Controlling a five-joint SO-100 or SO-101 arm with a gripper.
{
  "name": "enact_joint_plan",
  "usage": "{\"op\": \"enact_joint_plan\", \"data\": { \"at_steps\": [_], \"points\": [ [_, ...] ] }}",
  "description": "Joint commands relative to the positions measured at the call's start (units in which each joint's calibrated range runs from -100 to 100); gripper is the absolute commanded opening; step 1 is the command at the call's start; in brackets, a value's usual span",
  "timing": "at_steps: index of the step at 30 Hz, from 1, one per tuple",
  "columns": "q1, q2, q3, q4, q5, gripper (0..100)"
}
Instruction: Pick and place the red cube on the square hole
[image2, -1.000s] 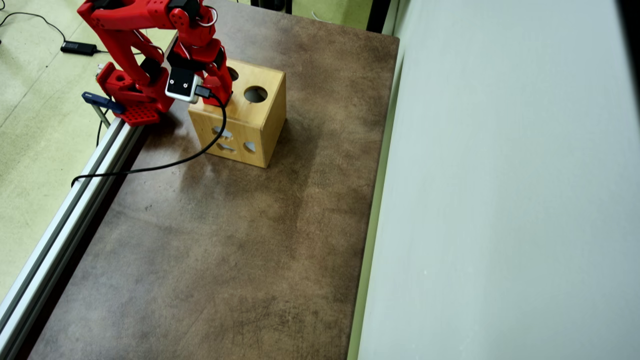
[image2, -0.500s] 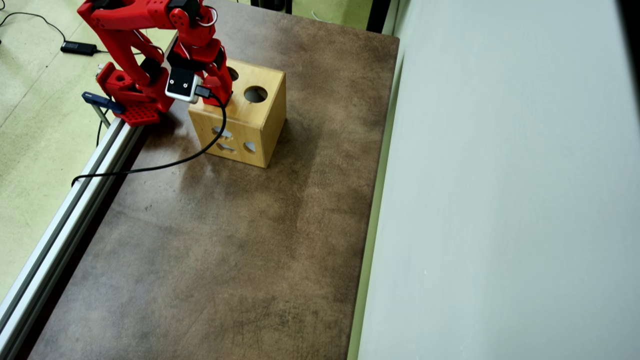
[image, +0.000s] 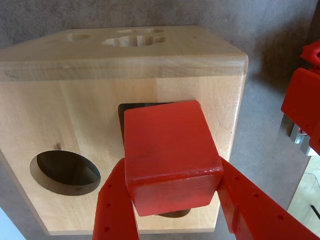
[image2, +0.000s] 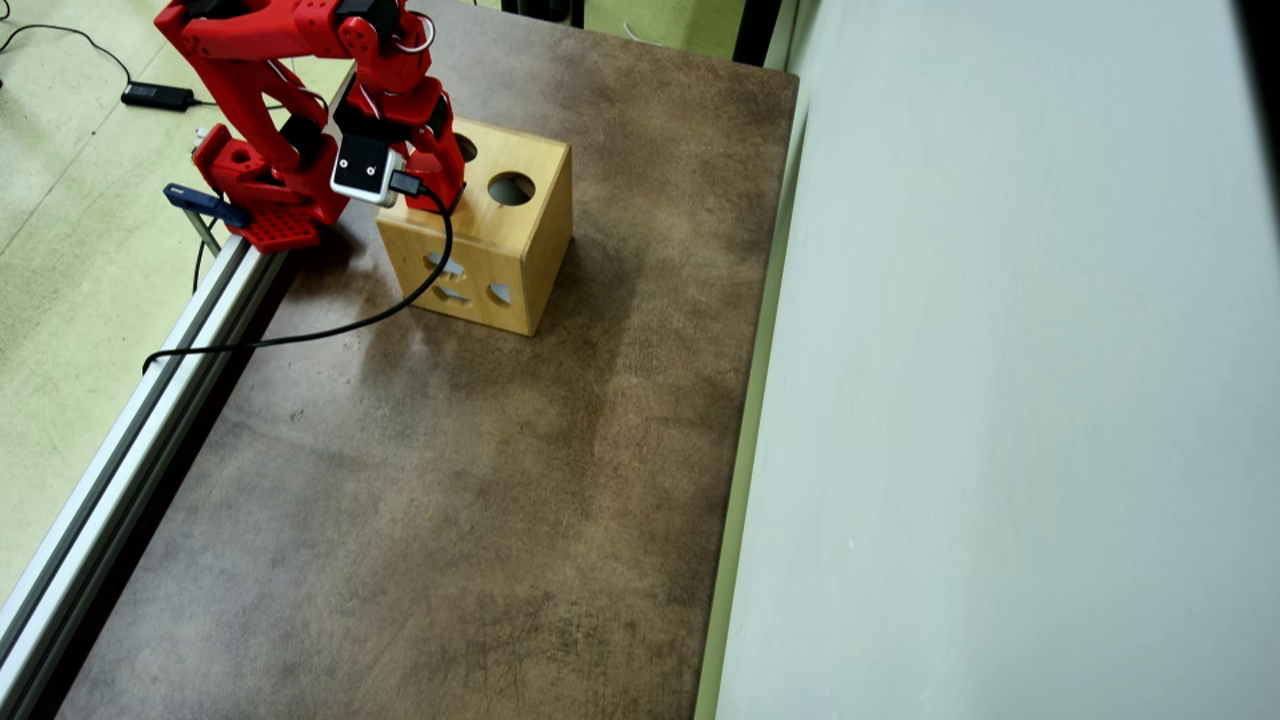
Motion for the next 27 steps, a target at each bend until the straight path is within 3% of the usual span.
{"op": "enact_joint_plan", "data": {
  "at_steps": [1, 9, 13, 15, 27],
  "points": [
    [1.1, -1.0, -1.0, 0.2, 0.3, 12],
    [1.0, -1.0, -1.2, 0.2, -0.1, 62],
    [0.5, -1.0, -0.9, 0.2, -0.1, 79],
    [0.2, -1.0, -0.8, 0.2, -0.1, 82],
    [0.2, -11.3, -1.5, 0.1, -0.1, 83]
  ]
}}
